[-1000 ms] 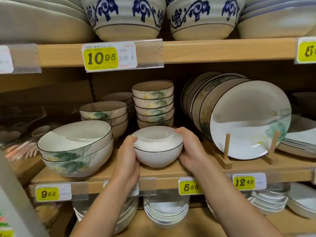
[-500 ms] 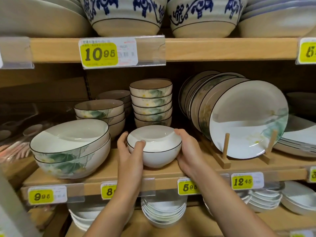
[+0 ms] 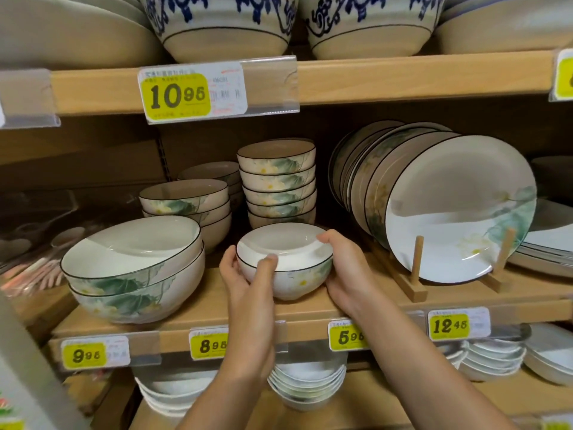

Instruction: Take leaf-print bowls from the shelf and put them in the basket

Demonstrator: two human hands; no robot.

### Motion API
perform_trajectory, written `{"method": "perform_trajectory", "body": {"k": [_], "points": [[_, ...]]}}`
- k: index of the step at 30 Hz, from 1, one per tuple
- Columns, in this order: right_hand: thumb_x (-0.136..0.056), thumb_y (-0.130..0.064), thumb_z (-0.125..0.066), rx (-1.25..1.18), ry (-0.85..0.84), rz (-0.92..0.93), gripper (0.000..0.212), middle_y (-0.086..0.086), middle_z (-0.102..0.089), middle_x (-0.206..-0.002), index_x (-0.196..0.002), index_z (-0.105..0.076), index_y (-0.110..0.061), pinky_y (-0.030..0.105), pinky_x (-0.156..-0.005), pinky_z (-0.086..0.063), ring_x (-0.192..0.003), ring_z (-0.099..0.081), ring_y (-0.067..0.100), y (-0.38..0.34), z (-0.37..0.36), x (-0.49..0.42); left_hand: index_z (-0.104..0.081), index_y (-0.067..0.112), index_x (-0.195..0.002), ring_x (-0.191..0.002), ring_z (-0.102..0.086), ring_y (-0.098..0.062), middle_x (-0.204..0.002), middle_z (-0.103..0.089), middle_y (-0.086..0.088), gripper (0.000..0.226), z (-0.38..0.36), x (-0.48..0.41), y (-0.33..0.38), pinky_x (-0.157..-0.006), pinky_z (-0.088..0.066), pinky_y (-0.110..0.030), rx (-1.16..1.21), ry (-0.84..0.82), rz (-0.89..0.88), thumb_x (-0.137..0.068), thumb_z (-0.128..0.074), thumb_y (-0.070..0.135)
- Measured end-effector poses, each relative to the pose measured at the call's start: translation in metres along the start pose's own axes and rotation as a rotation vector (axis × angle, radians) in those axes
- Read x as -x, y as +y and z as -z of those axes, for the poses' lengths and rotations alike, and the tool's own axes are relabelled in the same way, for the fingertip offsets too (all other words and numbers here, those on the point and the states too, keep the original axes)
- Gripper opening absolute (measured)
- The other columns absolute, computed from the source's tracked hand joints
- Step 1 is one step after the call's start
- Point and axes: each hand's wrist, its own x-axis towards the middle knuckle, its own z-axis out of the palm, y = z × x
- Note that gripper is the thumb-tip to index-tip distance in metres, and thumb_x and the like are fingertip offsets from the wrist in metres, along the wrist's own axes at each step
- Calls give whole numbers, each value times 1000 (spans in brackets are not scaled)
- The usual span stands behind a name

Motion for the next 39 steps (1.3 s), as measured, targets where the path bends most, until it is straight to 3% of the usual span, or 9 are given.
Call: {"method": "perform_trajectory", "body": {"k": [3,5,8,11,16,21,28,32,39], "points": [[-85,-12,-51,44,2,78,22,15,-70,-105,-102,-65,-8,43,-91,-52,-104,-64,29,5,3,2,-35,34,-139,-105,-58,-3,-120,-58,11,61,-5,-10,0,-78,-46,-20,1,24,7,-82,-54,21],[-84,-15,-55,75,-8,113,15,9,-71,-97,-96,-64,-12,37,-81,-54,-98,-65,25,6,6,3,-45,21,-136,-106,-60,-17,-119,-63,-4,54,-2,-22,8,-86,-51,-33,42,37,59,-84,-44,7],[-86,-20,-55,57,-25,80,29,12,-72,-107,-110,-66,-9,43,-93,-52,-105,-66,26,4,4,3,-61,6,-118,-105,-64,-30,-113,-69,-19,45,3,-36,15,-98,-48,-49,38,-5,136,-79,-40,5],[-89,-24,-56,103,-37,116,26,8,-74,-103,-109,-67,-12,40,-91,-54,-102,-68,22,5,3,3,-69,10,-102,-97,-70,-24,-100,-75,-9,33,6,-42,10,-87,-55,-41,51,-4,137,-83,-43,15],[-83,-54,-60,189,-47,167,40,-7,-75,-97,-108,-64,-23,26,-77,-53,-92,-70,6,8,3,4,-45,35,-130,-96,-61,8,-112,-60,18,52,3,-32,-6,-74,-47,-18,-24,40,-39,-79,-49,42],[-65,-69,-61,206,-40,183,66,-12,-73,-93,-114,-58,-25,19,-69,-53,-89,-69,1,11,3,4,-54,14,-129,-114,-62,-22,-121,-66,-11,36,2,-41,-3,-98,-49,-38,62,31,-13,-96,-42,23],[-69,-72,-58,234,-73,179,61,-10,-72,-99,-112,-57,-29,17,-65,-54,-88,-69,-1,12,5,3,-56,8,-130,-120,-60,-25,-123,-66,-14,37,2,-44,-3,-109,-42,-47,149,62,13,-100,-41,24],[-92,-61,-43,256,-116,158,40,-9,-73,-105,-109,-62,-31,21,-79,-52,-98,-68,2,13,6,0,-57,11,-127,-117,-62,-21,-121,-68,-11,34,3,-46,-5,-108,-44,-42,237,115,32,-102,-43,29],[-94,-62,-33,255,21,168,57,-3,-60,-122,-131,-49,-23,31,-93,-45,-112,-56,12,15,3,-4,-57,8,-129,-117,-62,-21,-123,-67,-12,34,3,-45,-6,-108,-44,-42,233,160,1,-100,-47,23]]}}
